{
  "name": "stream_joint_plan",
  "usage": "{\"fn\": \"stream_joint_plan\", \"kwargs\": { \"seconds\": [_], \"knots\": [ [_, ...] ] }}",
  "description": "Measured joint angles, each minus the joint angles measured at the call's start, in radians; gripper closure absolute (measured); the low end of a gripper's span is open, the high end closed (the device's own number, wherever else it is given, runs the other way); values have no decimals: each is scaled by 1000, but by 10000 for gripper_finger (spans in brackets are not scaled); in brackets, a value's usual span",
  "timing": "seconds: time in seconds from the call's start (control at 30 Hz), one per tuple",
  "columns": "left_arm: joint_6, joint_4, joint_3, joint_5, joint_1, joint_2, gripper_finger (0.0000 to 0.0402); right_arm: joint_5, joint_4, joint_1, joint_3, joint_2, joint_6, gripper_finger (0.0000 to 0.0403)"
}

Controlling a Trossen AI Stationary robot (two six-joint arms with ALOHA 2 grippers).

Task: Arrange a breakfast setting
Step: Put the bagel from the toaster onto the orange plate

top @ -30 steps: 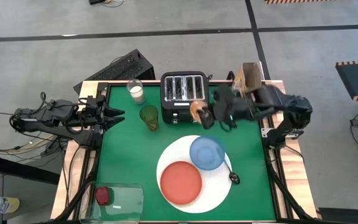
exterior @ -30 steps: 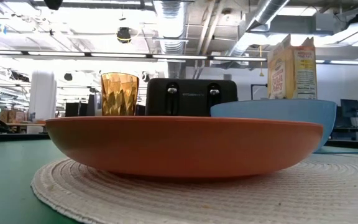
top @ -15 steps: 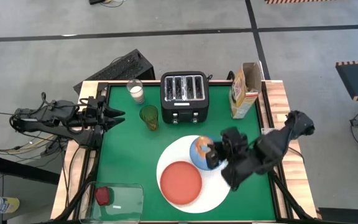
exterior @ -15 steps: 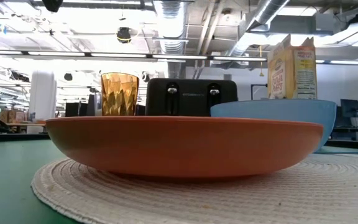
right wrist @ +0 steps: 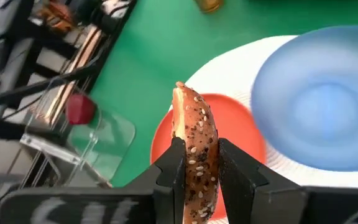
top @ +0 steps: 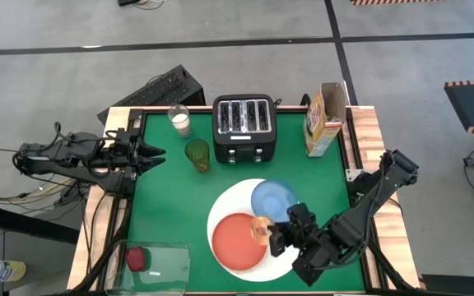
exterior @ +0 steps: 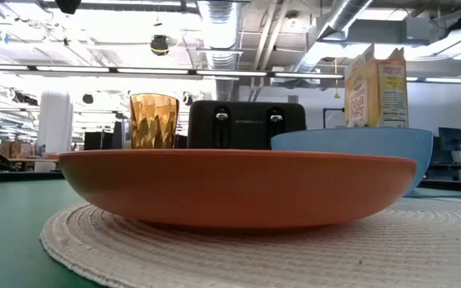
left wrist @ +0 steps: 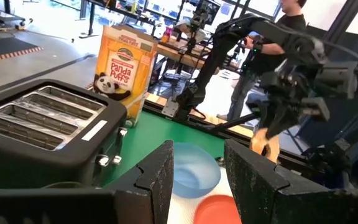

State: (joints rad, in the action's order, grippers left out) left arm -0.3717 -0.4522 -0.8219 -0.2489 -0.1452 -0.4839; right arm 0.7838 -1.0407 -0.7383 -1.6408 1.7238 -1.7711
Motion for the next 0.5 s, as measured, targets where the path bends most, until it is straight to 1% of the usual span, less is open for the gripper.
{"fn": "stream_joint_plan", "kwargs": {
  "seconds": [0.23, 0.3, 0.4, 0.5],
  "knots": [
    [8, 0, 0, 5, 0, 0, 274, -28, 360, 16, 183, 1, 233, 305],
    [8, -1, 0, 5, 0, 0, 274, -40, 393, 28, 214, 1, 264, 305],
    [8, -1, 0, 16, 0, 0, 274, -115, 409, 47, 237, 2, 316, 305],
    [8, -1, 0, 37, 0, 0, 274, -179, 498, 67, 260, 32, 404, 305]
  ]
}}
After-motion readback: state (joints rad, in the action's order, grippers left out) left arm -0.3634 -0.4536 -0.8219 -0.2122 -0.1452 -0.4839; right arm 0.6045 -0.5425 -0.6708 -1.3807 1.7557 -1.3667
